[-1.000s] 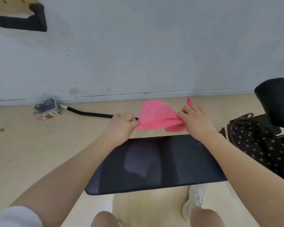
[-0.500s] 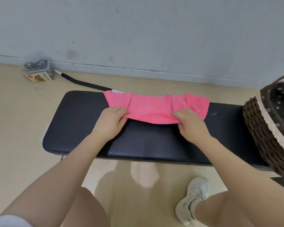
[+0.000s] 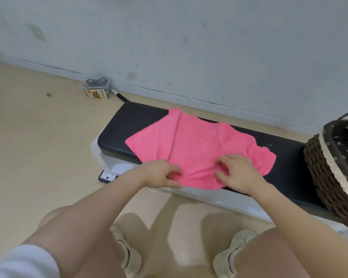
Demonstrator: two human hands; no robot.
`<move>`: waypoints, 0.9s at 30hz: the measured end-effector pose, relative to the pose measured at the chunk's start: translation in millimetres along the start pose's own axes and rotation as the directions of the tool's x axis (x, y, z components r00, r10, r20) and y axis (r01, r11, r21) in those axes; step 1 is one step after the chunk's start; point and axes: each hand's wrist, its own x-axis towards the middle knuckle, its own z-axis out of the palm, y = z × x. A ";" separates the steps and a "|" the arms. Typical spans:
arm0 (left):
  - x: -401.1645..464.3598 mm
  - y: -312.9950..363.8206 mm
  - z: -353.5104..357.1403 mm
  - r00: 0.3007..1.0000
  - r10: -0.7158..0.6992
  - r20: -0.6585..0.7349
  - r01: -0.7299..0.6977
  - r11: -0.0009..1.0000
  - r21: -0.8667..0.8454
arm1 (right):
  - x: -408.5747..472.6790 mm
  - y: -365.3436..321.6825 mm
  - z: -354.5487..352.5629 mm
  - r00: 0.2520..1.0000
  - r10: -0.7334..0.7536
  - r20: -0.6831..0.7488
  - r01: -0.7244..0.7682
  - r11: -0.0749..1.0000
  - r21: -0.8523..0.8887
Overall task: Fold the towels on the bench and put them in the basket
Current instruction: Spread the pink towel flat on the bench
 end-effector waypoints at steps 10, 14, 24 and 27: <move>22.2 -80.8 -34.0 0.742 -0.451 -0.495 0.466 0.879 -0.102 | 126.5 -81.6 0.3 0.992 -0.037 -0.120 0.063 0.973 0.224; 43.1 -109.6 -35.5 0.731 -0.526 -0.435 0.509 0.845 -0.166 | 186.4 -100.7 5.2 0.994 0.024 -0.110 0.001 0.975 0.224; 54.0 -121.3 -54.1 0.767 -0.564 -0.306 0.468 0.818 -0.334 | 245.3 -98.0 10.1 0.994 -0.107 0.009 0.107 0.974 -0.199; 44.1 -130.1 -54.5 0.801 -0.483 -0.353 0.291 0.830 -0.475 | 248.7 -104.1 5.4 0.993 -0.108 -0.037 0.099 0.977 -0.190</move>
